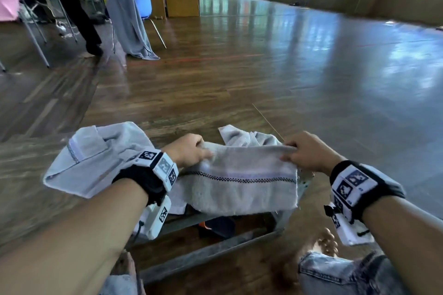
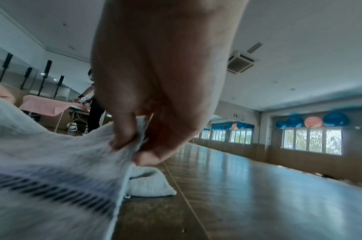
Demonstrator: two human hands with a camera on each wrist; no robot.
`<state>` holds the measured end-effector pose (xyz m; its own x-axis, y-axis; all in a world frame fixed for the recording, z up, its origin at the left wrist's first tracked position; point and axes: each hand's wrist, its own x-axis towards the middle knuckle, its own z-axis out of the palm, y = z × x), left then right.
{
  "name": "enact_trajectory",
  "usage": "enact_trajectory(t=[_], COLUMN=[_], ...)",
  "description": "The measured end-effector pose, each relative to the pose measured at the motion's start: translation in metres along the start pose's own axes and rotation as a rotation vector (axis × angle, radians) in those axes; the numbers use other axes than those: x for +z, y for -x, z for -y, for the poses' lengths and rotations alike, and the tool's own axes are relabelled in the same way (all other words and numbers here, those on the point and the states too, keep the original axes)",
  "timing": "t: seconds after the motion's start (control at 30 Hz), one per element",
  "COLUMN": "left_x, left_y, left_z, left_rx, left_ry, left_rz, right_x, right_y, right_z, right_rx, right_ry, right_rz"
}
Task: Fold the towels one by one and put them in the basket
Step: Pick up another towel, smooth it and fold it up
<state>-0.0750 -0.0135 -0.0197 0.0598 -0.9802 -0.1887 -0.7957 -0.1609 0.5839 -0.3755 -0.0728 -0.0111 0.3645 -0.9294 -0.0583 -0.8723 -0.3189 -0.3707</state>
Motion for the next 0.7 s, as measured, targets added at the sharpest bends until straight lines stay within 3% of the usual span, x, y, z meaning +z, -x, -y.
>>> enact_trajectory(t=[0.1,0.3,0.47,0.53,0.7], left_x=[0.021,0.055,0.054,0.032,-0.049], left_y=[-0.021,-0.057,-0.088,-0.100,-0.135], left_z=[-0.004,-0.010,0.005,0.014,0.018], left_rx=[0.079,0.224,0.209,0.244,0.244], left_ry=[-0.006,0.009,0.107,0.146,0.111], left_rz=[-0.006,0.166,0.090,-0.032,-0.597], right_x=[0.016,0.062,0.071,0.055,0.000], right_y=[-0.019,-0.059,-0.112,-0.142,-0.212], right_z=[0.003,0.009,0.038,0.052,0.088], right_rx=[0.011,0.013,-0.151,-0.224,-0.394], right_ry=[-0.121,-0.113,0.070,0.071,-0.124], right_rz=[-0.077,0.111,0.228,0.182,-0.210])
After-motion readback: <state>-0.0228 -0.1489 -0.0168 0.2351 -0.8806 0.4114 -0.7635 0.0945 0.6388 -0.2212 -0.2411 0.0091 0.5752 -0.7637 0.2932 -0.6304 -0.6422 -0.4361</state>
